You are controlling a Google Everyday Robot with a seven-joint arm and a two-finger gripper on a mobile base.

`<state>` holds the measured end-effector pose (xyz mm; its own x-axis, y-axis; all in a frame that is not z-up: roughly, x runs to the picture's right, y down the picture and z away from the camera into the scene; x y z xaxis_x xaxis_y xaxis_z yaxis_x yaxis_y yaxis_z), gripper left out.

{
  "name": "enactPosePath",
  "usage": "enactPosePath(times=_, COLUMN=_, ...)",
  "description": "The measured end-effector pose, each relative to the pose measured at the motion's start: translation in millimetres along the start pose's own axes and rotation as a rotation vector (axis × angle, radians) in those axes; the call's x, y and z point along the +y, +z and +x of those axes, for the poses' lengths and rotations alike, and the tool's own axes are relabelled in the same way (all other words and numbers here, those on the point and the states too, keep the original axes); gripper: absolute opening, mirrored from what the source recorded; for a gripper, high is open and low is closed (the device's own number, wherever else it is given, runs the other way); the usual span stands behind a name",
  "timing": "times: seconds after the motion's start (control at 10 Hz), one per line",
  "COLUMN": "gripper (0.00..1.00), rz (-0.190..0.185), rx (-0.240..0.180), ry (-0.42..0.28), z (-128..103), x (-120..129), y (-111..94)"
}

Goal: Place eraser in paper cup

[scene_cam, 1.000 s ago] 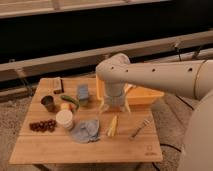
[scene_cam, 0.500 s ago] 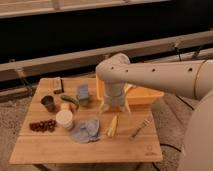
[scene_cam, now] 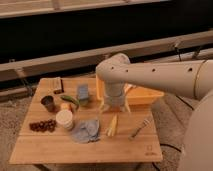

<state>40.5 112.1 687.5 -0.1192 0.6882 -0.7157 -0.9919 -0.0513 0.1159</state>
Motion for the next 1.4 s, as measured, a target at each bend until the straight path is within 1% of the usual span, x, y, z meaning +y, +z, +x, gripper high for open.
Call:
enactPosePath(times=0.1, gripper=0.80, rz=0.010, rx=-0.009, ry=-0.006, z=0.2, x=0.2, y=-0.2)
enactPosePath(times=0.2, gripper=0.80, rz=0.011, rx=-0.033, ry=-0.015, z=-1.0, x=5.3, y=-1.4)
enactPosePath(times=0.4, gripper=0.80, rz=-0.018, rx=-0.084, ry=-0.060, z=-8.5, x=31.2, y=-6.8)
enactPosePath(times=0.5, gripper=0.80, rz=-0.034, rx=-0.111, ry=-0.086, z=-15.5, x=51.5, y=-10.4)
enactPosePath(times=0.7, gripper=0.80, rz=-0.061, rx=-0.158, ry=-0.146, z=-33.1, x=105.7, y=-16.4)
enactPosePath(times=0.8, gripper=0.80, rz=-0.067, rx=-0.176, ry=-0.167, z=-40.5, x=124.6, y=-18.3)
enactPosePath(times=0.9, gripper=0.80, rz=-0.071, rx=-0.208, ry=-0.194, z=-52.7, x=151.2, y=-20.8)
enactPosePath(times=1.0, gripper=0.80, rz=-0.074, rx=-0.232, ry=-0.213, z=-60.7, x=170.1, y=-22.3)
enactPosePath(times=1.1, gripper=0.80, rz=-0.078, rx=-0.263, ry=-0.238, z=-70.7, x=195.0, y=-24.4)
enactPosePath(times=1.3, gripper=0.80, rz=-0.085, rx=-0.322, ry=-0.278, z=-93.5, x=237.0, y=-29.0)
enactPosePath(times=1.4, gripper=0.80, rz=-0.091, rx=-0.344, ry=-0.293, z=-102.5, x=251.9, y=-30.5)
